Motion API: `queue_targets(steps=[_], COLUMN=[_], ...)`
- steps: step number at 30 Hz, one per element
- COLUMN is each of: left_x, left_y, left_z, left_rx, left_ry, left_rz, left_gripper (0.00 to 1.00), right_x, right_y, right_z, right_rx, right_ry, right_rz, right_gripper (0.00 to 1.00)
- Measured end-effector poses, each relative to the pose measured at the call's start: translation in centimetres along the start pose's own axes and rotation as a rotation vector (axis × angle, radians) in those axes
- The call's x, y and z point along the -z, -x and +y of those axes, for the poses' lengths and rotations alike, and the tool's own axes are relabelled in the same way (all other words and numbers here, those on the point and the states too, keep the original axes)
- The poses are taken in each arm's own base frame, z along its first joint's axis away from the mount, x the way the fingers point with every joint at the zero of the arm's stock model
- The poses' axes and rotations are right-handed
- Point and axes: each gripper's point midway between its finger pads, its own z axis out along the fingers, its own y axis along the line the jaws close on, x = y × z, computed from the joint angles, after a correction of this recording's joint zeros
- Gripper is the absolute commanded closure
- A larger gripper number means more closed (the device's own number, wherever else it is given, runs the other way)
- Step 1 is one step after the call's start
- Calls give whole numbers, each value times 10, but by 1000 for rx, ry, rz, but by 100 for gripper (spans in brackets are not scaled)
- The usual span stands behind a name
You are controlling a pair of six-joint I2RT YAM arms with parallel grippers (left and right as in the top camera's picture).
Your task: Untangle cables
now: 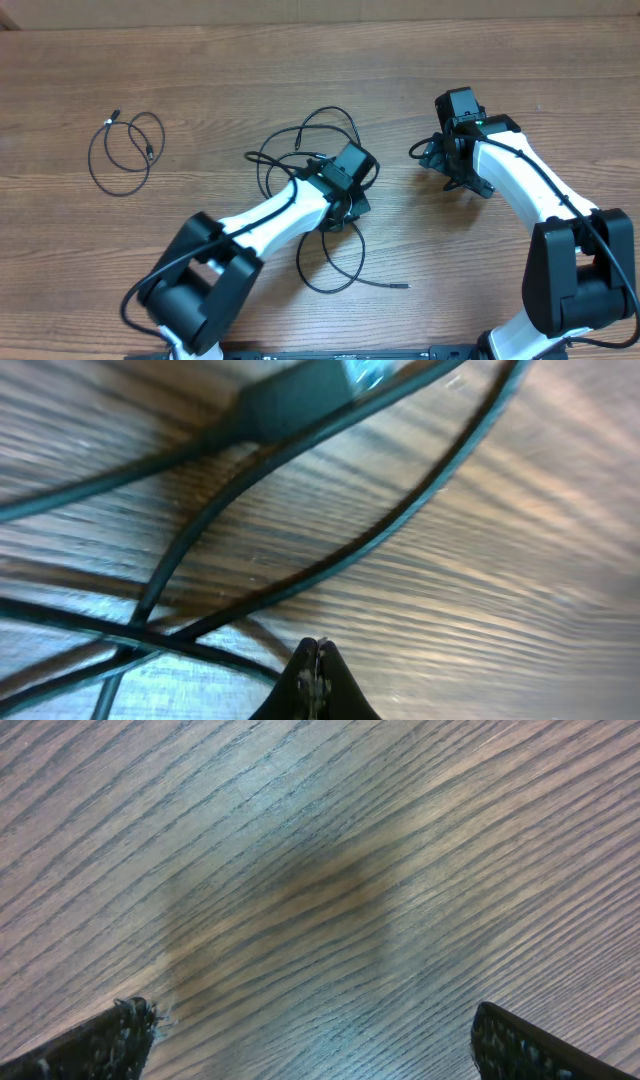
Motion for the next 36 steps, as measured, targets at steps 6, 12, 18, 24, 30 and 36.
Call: queue_targets(steps=[6, 12, 18, 24, 30, 36], left_x=[22, 22, 22, 22, 14, 1], left_y=[0, -3, -4, -6, -5, -4], left_z=[-15, -16, -15, -12, -4, 6], left_rx=[0, -8, 27, 94, 171, 217], left_ry=[-80, -89, -82, -64, -17, 38], left_rz=[12, 27, 33, 36, 15, -15], left_gripper=[70, 96, 96, 96, 96, 88], right_x=[0, 0, 0, 0, 0, 0], right_y=[0, 0, 0, 0, 0, 0], right_z=[0, 0, 0, 0, 0, 0], right_rx=[0, 1, 1, 1, 0, 0], right_ry=[0, -1, -1, 0, 0, -1], right_rz=[0, 0, 0, 1, 0, 0], right_gripper=[0, 0, 0, 0, 0, 0])
